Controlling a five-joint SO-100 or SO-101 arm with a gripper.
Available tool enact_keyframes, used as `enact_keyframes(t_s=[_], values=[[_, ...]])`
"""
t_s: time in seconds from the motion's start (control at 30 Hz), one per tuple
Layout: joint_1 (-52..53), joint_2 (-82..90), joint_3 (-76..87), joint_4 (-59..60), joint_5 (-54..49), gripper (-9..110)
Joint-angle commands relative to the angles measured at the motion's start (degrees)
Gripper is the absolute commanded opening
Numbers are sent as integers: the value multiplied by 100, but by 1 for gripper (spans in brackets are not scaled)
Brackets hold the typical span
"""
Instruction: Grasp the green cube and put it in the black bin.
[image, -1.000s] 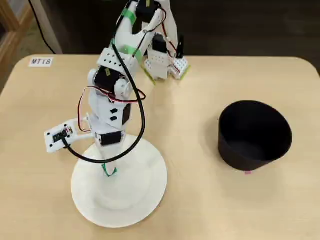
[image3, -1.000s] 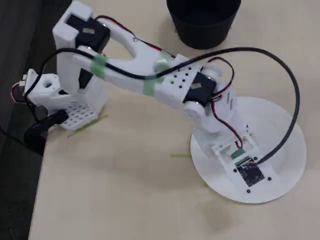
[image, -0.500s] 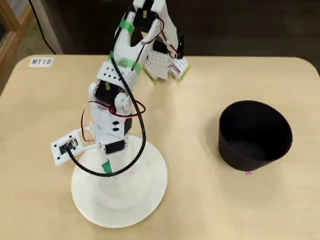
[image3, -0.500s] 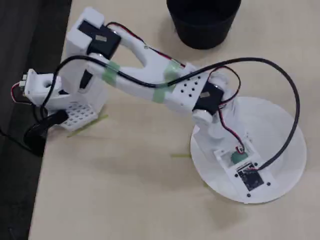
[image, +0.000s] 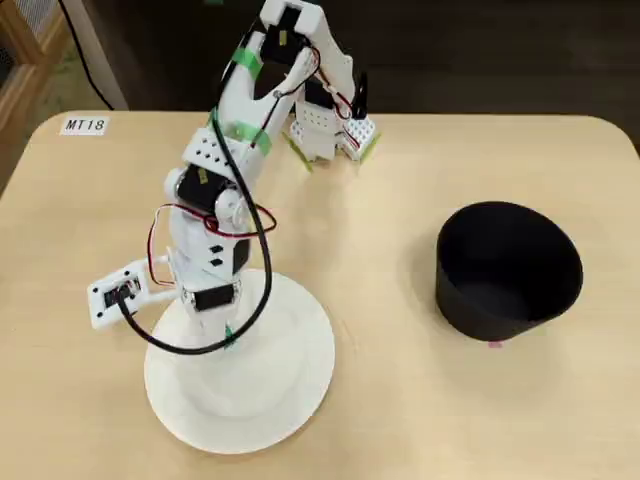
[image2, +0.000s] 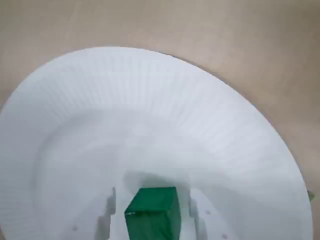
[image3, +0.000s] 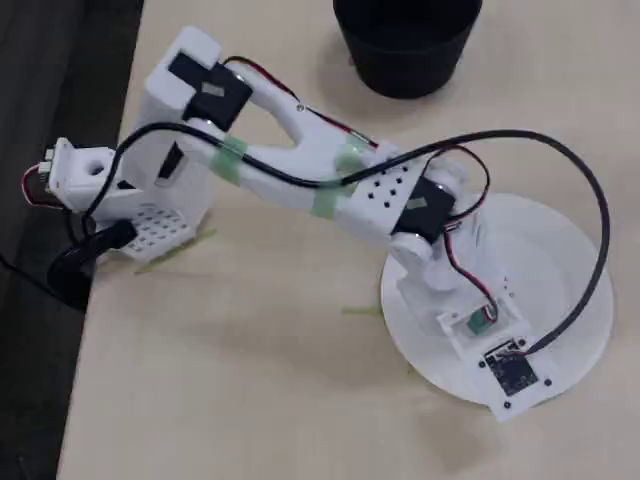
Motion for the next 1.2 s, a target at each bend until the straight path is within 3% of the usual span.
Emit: enact_keyframes(t_s=[0.0, 0.47, 0.77, 1.17], values=[[-44, 35, -281, -70, -26, 20], [-114, -79, -369, -114, -79, 13], [-193, -105, -369, -123, -141, 15], [-281, -97, -369, -114, -88, 4]])
